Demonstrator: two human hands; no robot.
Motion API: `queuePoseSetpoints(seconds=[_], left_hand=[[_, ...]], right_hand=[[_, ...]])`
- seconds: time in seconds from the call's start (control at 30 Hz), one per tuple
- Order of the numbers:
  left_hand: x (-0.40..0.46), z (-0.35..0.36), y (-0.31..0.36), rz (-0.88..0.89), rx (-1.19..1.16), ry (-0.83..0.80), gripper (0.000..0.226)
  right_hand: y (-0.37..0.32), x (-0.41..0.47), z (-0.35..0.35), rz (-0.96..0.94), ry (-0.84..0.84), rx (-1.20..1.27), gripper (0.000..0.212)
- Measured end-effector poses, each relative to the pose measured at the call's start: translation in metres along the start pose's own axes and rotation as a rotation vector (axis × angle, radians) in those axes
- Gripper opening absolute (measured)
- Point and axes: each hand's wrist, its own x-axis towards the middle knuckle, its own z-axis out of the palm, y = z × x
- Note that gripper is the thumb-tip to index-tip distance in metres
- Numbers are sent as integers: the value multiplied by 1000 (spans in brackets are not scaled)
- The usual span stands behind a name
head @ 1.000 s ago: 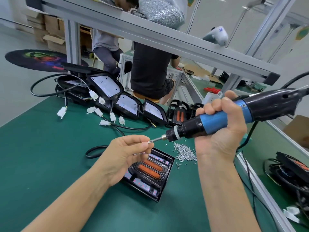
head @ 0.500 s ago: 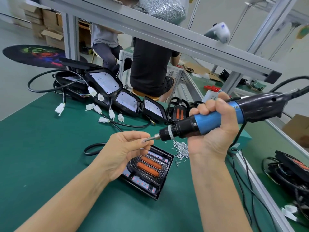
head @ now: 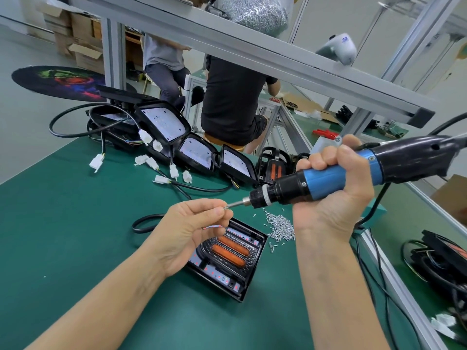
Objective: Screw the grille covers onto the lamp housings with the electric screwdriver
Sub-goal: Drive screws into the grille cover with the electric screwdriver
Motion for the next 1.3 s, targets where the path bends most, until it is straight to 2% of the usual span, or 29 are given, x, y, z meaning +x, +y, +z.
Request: queuePoseSetpoints(seconds=[0.43,0.73,0.9,1.13,1.3], left_hand=[[1,-1,-4,-7,-93,-18,13],[5,3,-9,276,87,109,13],[10,-1,-8,270,145,95,12],[11,-2,-13,233,399,90,15],[13,2,-13,257,352,81,14]], right_hand=[[-1,1,-1,-13,7,-6,18],[6,-1,-5,-66,105,-1,21],[10,-3,-12,-50,83,-7,20],[7,0,-26,52,87,-4,22],[6,2,-28,30,128,47,21]])
